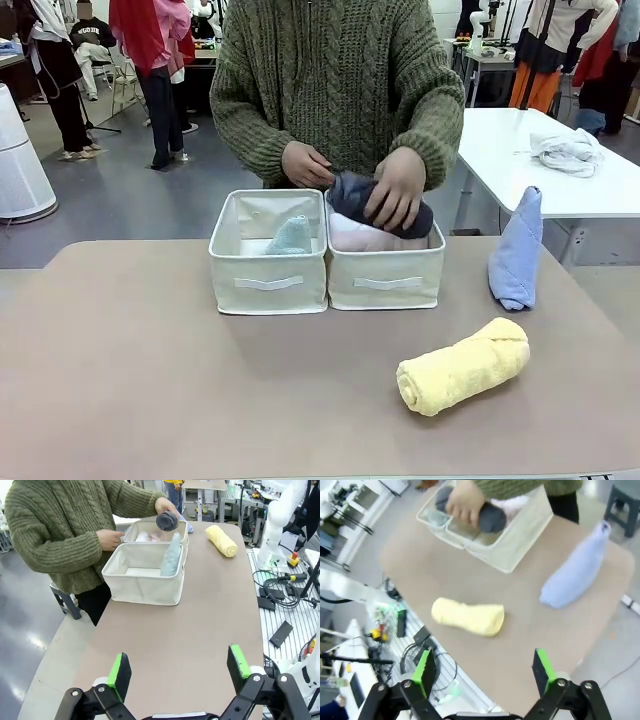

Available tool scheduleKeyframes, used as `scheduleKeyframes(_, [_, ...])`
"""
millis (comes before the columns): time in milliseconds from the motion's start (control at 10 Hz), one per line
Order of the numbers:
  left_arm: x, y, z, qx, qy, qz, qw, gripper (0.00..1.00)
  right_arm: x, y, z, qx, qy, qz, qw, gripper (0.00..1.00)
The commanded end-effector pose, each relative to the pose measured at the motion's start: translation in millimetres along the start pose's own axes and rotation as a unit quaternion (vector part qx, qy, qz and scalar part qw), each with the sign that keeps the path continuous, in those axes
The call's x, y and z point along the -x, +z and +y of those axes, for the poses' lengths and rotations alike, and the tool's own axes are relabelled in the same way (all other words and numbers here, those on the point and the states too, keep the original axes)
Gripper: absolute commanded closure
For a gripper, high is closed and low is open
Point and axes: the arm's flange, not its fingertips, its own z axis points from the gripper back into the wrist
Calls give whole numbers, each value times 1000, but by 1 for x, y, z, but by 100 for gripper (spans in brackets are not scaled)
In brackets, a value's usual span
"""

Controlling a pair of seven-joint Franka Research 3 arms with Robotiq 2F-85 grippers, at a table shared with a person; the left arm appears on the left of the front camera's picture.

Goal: Sort the towels based on their folding style.
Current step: Pick up another triangle-folded towel from the table and place it in the left Fabric basket.

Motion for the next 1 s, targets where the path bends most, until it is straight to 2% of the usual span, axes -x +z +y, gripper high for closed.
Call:
scheduleKeyframes(0, [-3, -1, -3, -3, 9, -4, 1000, 0, 10, 6, -9, 3, -7, 7, 1000, 0])
scheduleKeyframes(300, [-3, -1, -3, -3, 9, -4, 1000, 0, 3, -1, -12, -4, -5, 21, 1000, 0])
scheduleKeyframes(500, [-3, -1, -3, -3, 9, -4, 1000, 0, -55, -36, -23, 18, -27, 55, 998, 0])
scheduleKeyframes(700, [-3, -1, -3, -3, 9, -4, 1000, 0, -123, -92, -46, 52, -55, 88, 993, 0])
scheduleKeyframes(800, [-3, -1, -3, -3, 9, -4, 1000, 0, -143, -126, -58, 78, -59, 130, 987, 0])
scheduleKeyframes(900, [-3, -1, -3, -3, 9, -4, 1000, 0, -150, -152, -63, 91, -60, 157, 982, 0])
